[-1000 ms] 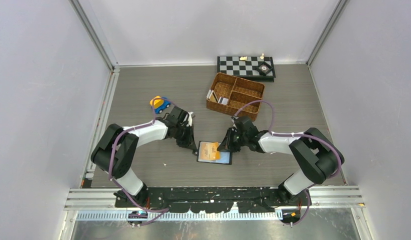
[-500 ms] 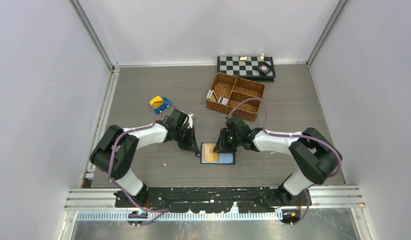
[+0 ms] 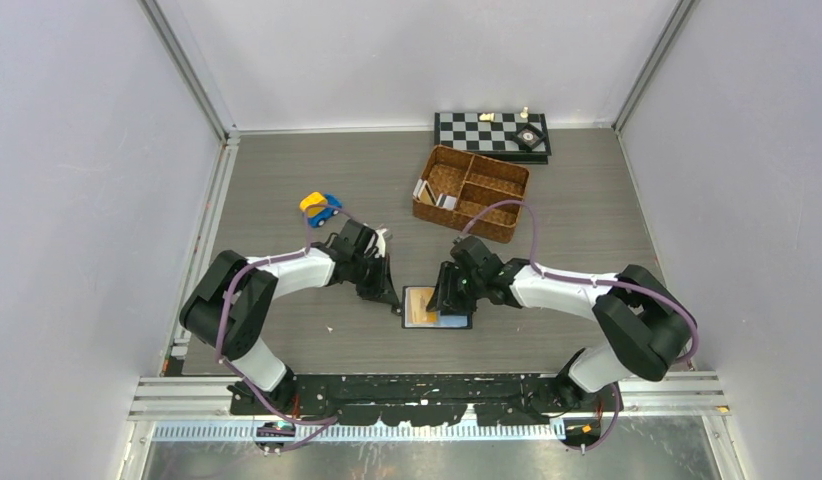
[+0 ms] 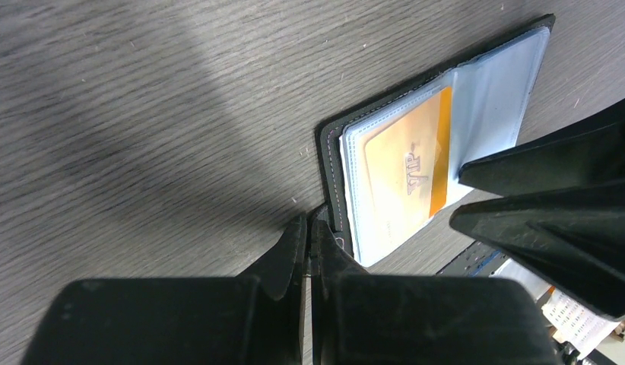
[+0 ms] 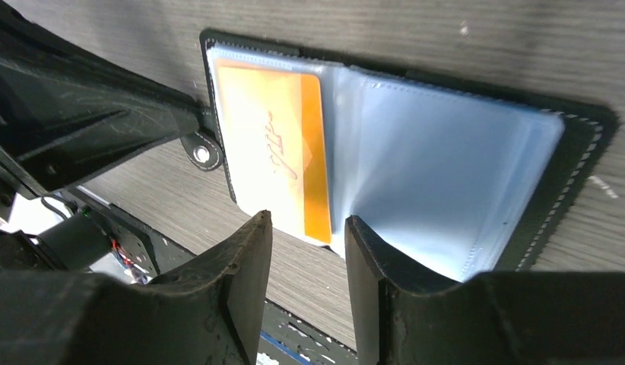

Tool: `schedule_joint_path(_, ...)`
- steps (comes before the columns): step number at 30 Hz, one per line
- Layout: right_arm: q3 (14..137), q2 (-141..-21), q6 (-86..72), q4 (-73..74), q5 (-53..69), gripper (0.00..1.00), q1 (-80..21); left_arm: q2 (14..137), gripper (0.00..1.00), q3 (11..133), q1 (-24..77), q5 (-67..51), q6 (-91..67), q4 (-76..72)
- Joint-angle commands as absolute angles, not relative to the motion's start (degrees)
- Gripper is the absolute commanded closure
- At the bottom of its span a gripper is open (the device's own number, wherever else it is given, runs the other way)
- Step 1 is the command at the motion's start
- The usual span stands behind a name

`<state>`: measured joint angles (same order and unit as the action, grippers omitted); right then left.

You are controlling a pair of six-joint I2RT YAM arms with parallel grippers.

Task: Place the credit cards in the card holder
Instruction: Insert the credit card into the card holder.

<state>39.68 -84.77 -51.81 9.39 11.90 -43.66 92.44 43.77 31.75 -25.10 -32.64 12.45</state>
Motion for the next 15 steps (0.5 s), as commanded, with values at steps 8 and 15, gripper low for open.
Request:
schedule_joint_path(8,46.5,-89.2,-51.3,13.1,12.5,0.51,-47.7,91.4,1.0,41.9,32.0,-24.4,-32.4,12.3)
schedule_joint_path(15,51.7,-91.5,-49.4,17.0,10.3,0.52,-50.3,90.9,1.0,41.7,32.0,-24.5,-32.7,12.3)
